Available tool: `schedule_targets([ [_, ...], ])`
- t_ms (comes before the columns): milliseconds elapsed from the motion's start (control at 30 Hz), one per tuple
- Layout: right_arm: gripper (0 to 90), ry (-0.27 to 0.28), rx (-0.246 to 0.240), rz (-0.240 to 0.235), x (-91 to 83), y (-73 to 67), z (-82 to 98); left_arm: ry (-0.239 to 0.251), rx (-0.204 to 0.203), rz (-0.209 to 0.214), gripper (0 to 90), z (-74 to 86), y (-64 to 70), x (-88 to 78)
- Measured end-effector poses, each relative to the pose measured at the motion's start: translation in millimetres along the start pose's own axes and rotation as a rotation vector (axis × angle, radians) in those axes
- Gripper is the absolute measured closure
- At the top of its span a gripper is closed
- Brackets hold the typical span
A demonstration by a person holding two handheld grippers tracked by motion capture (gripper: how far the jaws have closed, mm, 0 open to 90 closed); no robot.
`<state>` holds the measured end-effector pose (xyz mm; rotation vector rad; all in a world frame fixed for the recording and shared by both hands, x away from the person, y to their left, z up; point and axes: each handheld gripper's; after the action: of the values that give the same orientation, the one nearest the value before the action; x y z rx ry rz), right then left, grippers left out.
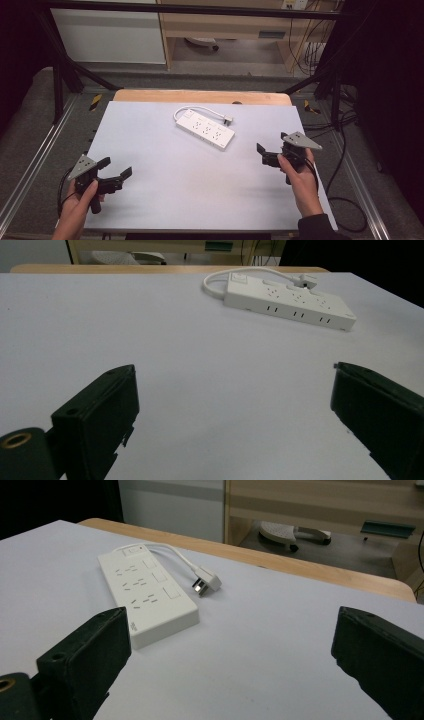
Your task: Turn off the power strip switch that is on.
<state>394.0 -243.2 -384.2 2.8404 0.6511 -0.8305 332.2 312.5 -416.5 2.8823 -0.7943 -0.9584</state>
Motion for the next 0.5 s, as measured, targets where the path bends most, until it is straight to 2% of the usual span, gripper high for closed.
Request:
schedule_targets([
  [300, 3.8, -0.008, 0.021, -0.012, 4.2, -2.6, 24.1, -0.004, 0.004, 0.004, 5.2, 1.0, 4.2, -0.8],
  [500, 3.8, -0.021, 0.015, -0.027, 9.1, -7.5, 33.7, -0.004, 0.008, 0.006, 5.2, 0.7, 5.2, -0.4],
])
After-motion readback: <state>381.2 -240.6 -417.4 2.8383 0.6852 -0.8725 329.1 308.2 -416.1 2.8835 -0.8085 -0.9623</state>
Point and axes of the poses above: each handheld gripper's, and its own axes: x roughly forward along the jaws, z roughly out of its underside, y roughly to its right, and after that the axes turned 12 degrees about -y, right-handed
